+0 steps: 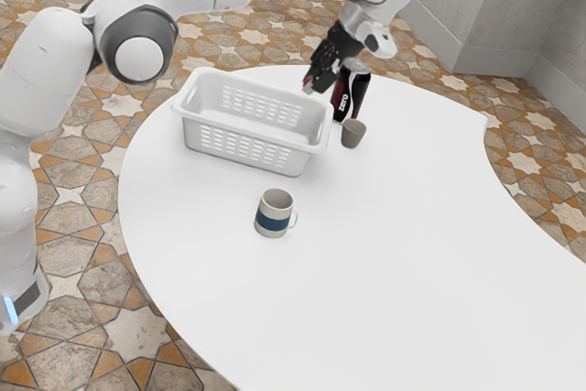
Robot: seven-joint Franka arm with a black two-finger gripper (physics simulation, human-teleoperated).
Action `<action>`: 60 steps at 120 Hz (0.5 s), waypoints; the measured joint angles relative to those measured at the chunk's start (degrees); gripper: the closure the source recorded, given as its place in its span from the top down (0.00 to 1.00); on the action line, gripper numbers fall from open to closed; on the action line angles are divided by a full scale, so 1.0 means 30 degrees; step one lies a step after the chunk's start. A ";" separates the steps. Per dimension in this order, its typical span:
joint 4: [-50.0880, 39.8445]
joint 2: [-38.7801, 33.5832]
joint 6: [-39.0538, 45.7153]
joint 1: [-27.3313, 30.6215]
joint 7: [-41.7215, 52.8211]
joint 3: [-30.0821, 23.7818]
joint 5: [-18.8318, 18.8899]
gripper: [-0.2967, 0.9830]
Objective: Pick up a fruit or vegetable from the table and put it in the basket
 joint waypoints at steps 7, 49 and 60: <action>-0.0568 0.0027 -0.0240 0.0148 0.0020 -0.0017 -0.0006 0.35; -0.2545 0.0284 0.0349 0.0833 0.0073 -0.0005 -0.0018 0.35; -0.2607 0.0376 0.0537 0.0901 0.0079 0.0024 -0.0004 0.35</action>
